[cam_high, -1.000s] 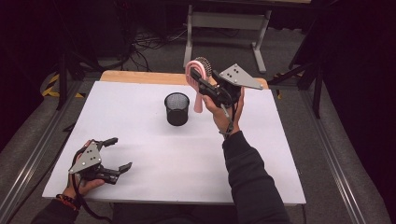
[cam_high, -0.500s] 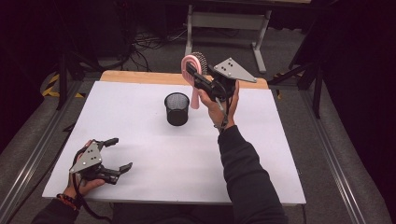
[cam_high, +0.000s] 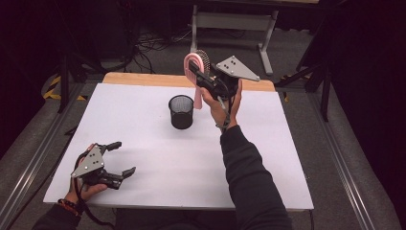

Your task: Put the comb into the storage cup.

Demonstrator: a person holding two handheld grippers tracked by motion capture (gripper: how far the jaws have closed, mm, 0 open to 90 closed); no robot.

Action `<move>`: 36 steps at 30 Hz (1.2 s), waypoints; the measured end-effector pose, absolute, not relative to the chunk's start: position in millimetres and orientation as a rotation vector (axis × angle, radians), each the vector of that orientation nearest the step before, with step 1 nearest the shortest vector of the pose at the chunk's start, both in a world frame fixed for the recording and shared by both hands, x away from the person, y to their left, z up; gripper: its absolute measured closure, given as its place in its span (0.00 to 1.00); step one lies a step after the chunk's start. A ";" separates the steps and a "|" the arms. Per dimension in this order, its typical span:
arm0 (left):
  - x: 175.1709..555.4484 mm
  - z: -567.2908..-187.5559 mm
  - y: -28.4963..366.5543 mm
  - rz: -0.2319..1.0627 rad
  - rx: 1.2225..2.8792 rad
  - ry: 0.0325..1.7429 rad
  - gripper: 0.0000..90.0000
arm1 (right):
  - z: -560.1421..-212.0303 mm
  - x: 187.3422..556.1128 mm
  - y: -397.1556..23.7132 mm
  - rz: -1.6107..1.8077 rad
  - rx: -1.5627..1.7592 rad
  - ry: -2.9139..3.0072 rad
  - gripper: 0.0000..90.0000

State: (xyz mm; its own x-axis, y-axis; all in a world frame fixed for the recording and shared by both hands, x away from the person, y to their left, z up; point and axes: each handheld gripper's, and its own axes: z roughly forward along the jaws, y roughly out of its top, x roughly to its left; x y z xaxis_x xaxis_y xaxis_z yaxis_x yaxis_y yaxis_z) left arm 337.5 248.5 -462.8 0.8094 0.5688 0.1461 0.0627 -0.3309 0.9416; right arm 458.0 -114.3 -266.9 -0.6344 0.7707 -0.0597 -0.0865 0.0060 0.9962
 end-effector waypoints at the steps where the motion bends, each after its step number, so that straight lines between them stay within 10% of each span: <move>1: 337.4 -462.8 248.5 0.554 1.857 0.481 0.05 | -266.8 458.4 -113.5 1.701 0.712 1.642 0.70; 36: 335.7 -461.8 248.3 0.555 1.842 0.465 0.05 | -283.5 480.3 -84.2 1.734 0.749 1.608 0.70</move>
